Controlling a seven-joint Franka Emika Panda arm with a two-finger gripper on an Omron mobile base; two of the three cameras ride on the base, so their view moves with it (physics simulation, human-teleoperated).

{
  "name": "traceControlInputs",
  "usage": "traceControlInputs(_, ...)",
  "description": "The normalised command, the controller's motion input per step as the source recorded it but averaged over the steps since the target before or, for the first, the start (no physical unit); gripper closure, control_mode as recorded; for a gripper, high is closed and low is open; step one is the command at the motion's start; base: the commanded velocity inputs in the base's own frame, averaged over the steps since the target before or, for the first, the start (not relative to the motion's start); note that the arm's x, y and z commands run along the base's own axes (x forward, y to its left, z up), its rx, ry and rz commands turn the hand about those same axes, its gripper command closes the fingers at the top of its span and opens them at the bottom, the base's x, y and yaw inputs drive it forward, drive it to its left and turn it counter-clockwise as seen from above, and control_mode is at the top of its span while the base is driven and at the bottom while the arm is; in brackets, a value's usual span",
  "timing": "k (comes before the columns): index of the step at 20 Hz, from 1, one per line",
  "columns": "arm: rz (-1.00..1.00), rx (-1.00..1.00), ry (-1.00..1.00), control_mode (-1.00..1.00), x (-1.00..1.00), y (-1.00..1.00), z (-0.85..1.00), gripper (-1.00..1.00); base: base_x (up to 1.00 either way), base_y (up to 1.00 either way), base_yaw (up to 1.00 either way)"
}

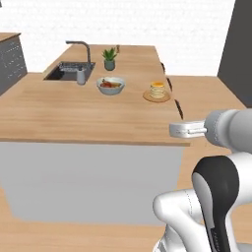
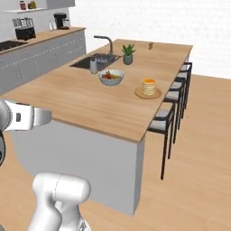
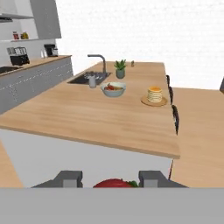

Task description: Take the strawberry from the fridge and place it on top of the pancake, located on the dining counter.

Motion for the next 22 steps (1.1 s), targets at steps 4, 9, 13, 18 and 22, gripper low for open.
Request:
traceControlInputs(4, 0.0, 0.0, 0.0, 1.0, 0.0, 0.0, 0.0, 1.0, -0.17, -1.0, 0.36)
traceControlInputs(9, 0.0, 0.0, 0.0, 1.0, 0.0, 0.0, 0.0, 1.0, -0.12, -1.0, 0.52)
traceControlInputs(13, 0.0, 0.0, 0.0, 1.0, 0.0, 0.0, 0.0, 1.0, -0.08, -1.0, 0.52)
traceControlInputs(18, 0.0, 0.0, 0.0, 1.0, 0.0, 0.0, 0.0, 1.0, 0.04, -1.0, 0.49)
traceControlInputs(22, 0.0, 0.0, 0.0, 1.0, 0.0, 0.0, 0.0, 1.0, 0.43, -1.0, 0.44)
